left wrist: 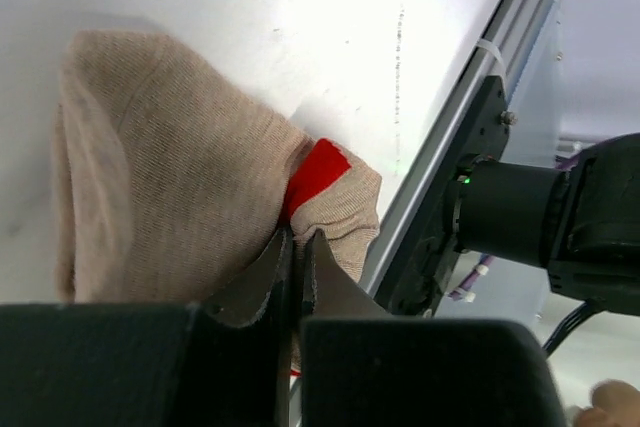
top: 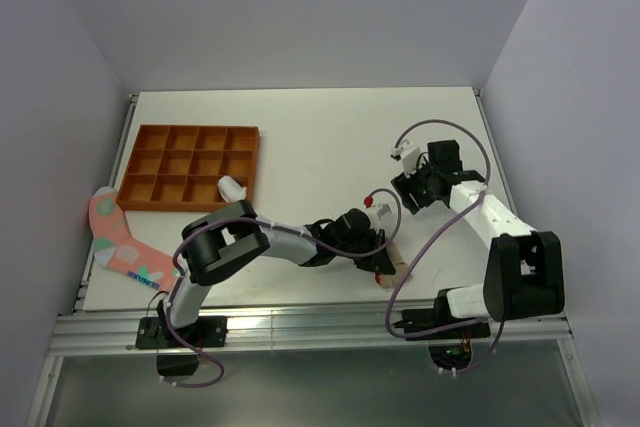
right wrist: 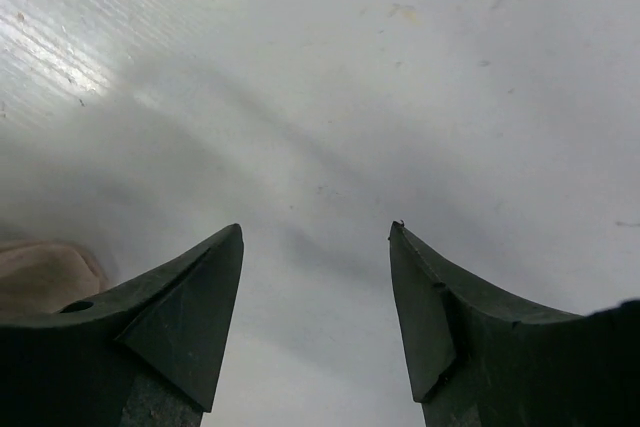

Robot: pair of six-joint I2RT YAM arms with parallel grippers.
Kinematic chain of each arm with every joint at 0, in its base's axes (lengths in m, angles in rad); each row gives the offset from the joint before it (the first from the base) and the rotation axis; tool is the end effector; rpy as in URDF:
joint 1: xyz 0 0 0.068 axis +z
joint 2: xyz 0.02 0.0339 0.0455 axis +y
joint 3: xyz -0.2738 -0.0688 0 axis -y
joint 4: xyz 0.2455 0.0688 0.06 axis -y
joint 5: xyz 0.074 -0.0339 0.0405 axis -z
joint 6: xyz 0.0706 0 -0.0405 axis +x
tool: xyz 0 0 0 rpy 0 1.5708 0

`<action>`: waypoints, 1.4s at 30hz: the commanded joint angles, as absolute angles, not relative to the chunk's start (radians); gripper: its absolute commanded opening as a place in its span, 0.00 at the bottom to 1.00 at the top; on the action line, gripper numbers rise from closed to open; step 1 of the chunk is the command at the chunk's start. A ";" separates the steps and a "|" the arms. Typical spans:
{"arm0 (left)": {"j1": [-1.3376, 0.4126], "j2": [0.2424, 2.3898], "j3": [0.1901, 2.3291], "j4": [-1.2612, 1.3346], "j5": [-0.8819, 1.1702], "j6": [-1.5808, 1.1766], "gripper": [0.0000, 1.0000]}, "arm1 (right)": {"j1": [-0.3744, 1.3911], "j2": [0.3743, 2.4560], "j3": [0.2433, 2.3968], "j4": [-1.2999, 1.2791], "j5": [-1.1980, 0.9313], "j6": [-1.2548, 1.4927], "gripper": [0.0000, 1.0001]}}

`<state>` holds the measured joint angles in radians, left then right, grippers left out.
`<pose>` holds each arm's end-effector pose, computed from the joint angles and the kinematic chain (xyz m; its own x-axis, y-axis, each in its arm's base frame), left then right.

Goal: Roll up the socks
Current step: Roll the sock at the center of the board.

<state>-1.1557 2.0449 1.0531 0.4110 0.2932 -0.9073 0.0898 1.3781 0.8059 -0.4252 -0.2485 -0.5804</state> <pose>0.1620 -0.4181 0.1068 -0.9032 0.1793 -0.3899 0.4252 0.4972 -0.7563 0.2810 0.0427 0.1801 -0.5791 -0.5858 -0.5669 -0.6426 0.7560 -0.1247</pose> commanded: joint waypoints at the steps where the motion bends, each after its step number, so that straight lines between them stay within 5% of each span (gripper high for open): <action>1: -1.183 2.209 1.025 0.049 0.319 -0.891 0.00 | 0.075 1.295 0.816 -0.391 -0.282 -0.558 0.67; 19: -0.873 2.217 0.986 -0.190 0.207 -0.733 0.00 | 0.060 1.174 0.885 -0.609 -0.567 -0.715 0.65; 28: -0.864 2.318 1.124 -0.288 0.412 -0.542 0.00 | 0.092 1.207 0.862 -0.865 -0.700 -1.064 0.70; 42: -0.845 2.335 1.117 -0.405 0.540 -0.405 0.00 | 0.448 1.035 0.624 -0.692 -0.549 -1.111 0.66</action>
